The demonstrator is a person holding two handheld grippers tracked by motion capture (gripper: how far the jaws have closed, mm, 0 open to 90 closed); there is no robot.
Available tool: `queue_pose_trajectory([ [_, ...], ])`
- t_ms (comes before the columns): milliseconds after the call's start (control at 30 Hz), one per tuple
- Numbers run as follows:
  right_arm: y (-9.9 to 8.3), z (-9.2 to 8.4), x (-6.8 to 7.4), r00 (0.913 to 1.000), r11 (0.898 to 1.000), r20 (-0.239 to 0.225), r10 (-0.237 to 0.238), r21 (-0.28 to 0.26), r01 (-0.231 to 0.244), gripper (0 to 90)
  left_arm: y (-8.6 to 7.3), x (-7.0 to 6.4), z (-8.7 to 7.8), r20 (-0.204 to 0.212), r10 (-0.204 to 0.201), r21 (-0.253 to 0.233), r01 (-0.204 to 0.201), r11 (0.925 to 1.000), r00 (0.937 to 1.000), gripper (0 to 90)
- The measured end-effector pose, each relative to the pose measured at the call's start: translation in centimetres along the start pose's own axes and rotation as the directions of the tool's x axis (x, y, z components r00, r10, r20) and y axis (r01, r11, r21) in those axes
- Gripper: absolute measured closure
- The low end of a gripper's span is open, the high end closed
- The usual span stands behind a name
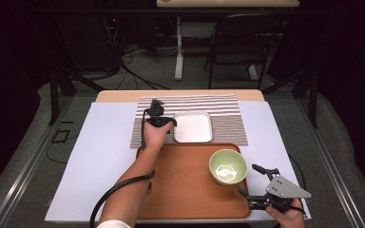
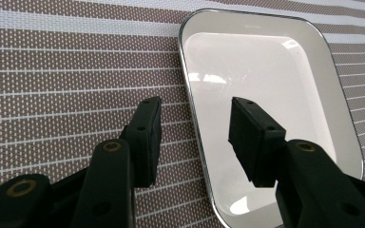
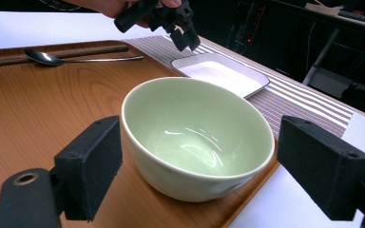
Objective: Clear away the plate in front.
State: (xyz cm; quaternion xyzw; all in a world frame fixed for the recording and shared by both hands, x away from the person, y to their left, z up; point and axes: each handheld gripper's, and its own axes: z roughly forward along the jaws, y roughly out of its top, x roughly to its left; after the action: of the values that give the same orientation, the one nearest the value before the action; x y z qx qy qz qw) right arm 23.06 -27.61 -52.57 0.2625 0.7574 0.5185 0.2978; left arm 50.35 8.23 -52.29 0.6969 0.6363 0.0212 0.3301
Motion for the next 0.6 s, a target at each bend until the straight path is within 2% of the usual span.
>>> queue_pose_trajectory([
  [433,0.0,0.0,0.0,1.0000,1.000,0.000,0.002,-0.003,-0.002,15.3,0.2,-0.4,1.0,-0.010,-0.033,0.065,0.033,0.9973,0.9994,72.6],
  [600,0.0,0.0,0.0,1.0000,1.000,-0.001,0.002,-0.003,-0.002,15.3,0.2,-0.5,1.1,-0.014,-0.062,0.082,0.063,0.9947,0.9980,78.8],
])
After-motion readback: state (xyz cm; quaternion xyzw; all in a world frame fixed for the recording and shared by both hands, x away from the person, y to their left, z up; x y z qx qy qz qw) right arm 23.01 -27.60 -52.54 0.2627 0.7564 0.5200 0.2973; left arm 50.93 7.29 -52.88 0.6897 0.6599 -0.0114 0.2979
